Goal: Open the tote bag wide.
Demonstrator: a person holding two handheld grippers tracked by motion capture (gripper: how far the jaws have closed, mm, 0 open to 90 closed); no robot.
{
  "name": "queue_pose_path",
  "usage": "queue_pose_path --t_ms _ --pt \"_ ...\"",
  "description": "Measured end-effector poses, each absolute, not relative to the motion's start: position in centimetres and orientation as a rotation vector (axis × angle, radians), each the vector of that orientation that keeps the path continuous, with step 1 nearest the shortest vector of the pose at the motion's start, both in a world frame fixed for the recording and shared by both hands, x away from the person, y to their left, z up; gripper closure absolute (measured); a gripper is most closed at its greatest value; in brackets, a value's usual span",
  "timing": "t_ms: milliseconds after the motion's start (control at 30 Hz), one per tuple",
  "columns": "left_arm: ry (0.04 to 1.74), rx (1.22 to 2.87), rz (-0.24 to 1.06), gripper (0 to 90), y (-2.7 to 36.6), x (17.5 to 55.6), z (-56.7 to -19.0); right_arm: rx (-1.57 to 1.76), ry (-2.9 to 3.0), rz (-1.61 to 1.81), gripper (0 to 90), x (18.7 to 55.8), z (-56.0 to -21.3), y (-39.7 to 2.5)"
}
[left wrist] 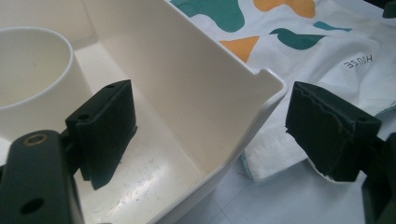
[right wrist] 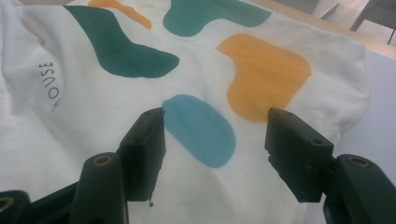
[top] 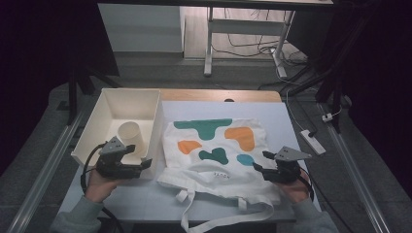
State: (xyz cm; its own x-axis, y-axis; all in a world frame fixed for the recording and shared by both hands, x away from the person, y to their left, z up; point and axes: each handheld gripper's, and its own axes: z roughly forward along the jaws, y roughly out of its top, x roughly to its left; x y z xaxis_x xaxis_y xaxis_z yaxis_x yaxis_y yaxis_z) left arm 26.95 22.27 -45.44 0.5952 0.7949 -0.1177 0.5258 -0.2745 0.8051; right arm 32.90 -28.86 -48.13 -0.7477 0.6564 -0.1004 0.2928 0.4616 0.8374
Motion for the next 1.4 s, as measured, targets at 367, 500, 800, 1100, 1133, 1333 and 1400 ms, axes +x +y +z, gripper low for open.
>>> queue_pose_path --t_ms 367,500,800,1100,1133,1333,1400 --pt "1.048 1.953 0.403 16.6 22.2 26.9 -45.3 0.775 2.321 1.181 38.1 32.8 -48.4 -28.4" --pt "1.045 1.952 0.416 16.8 22.2 26.7 -45.2 0.777 2.323 1.178 37.9 32.9 -48.5 -28.4" --pt "1.009 1.938 0.436 18.2 21.7 26.2 -44.5 0.764 2.319 1.179 38.0 32.8 -48.6 -28.2" --pt "0.916 1.927 0.417 19.3 19.8 25.7 -43.3 0.762 2.322 1.186 38.0 32.8 -48.5 -28.2" --pt "0.911 1.932 0.416 19.3 19.6 25.8 -43.3 0.763 2.322 1.19 38.0 32.8 -48.5 -28.1" --pt "0.867 1.954 0.41 19.4 18.0 26.2 -43.0 0.76 2.317 1.204 38.0 32.7 -48.3 -28.1" --pt "0.851 1.964 0.412 19.4 17.4 26.3 -42.9 0.757 2.316 1.211 38.0 32.6 -48.2 -28.1"
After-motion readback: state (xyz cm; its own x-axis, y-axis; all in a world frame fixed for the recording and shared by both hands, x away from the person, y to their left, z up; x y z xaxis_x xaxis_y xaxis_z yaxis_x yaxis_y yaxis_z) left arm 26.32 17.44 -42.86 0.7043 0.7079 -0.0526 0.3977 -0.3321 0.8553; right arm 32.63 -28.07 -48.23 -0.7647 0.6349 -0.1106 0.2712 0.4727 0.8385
